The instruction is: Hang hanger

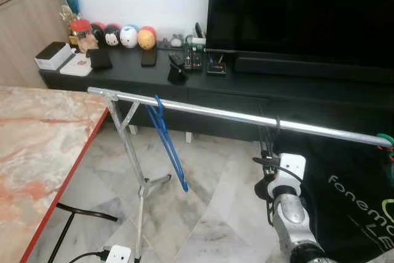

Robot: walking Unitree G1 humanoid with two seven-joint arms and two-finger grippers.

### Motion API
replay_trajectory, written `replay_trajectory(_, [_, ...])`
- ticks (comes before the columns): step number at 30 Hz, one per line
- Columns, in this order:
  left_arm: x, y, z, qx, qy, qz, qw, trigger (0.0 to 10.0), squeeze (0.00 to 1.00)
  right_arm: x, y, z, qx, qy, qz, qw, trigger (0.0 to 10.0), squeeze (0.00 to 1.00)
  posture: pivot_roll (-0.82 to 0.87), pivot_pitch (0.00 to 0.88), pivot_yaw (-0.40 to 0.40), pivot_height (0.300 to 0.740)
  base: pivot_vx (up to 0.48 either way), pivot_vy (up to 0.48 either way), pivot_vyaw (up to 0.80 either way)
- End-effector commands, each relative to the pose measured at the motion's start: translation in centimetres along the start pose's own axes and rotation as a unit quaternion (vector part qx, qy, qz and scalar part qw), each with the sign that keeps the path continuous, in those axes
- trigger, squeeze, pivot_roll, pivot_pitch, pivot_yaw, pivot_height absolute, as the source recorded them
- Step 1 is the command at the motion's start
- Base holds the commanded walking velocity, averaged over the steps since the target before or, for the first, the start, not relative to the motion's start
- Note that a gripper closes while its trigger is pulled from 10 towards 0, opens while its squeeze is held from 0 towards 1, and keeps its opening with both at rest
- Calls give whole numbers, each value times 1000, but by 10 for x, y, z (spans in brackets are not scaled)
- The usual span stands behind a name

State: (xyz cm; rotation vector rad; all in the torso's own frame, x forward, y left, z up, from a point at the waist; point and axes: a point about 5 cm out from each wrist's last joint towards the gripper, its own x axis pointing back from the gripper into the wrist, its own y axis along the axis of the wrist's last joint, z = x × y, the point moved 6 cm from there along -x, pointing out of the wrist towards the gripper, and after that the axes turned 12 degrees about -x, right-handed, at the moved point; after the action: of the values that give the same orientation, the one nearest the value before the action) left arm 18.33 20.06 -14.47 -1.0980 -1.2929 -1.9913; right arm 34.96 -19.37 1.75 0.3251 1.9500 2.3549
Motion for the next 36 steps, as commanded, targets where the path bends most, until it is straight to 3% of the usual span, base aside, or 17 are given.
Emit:
replay_trajectory(1, [1, -6, -4, -10, -8, 10, 1000, 10000, 0, 5, 2, 5, 4, 5, -14, 1000, 10000, 1000, 106, 0, -7, 740, 0, 0, 0])
replay_trajectory(17, [1, -6, -2, -9, -7, 6, 1000, 10000, 0, 13, 2, 8, -2, 7, -29, 1000, 10000, 1000, 106, 0, -11, 740, 0, 0, 0])
replay_trajectory(18, [1, -6, -2, -11, -7, 7, 1000, 10000, 0, 13, 3, 10, -3, 9, -31, 999, 10000, 761, 105, 0, -11, 740, 0, 0, 0])
replay_trajectory(19, [1, -6, -1, -13, -7, 7, 1000, 10000, 0, 12, 6, 12, -1, 13, -36, 999, 10000, 0, 105, 0, -11, 740, 0, 0, 0])
replay_trajectory(36, [2, -11, -4, -20, -14, 15, 1000, 10000, 0, 14, 9, 20, 5, 27, -42, 999, 10000, 0, 95, 0, -6, 740, 0, 0, 0])
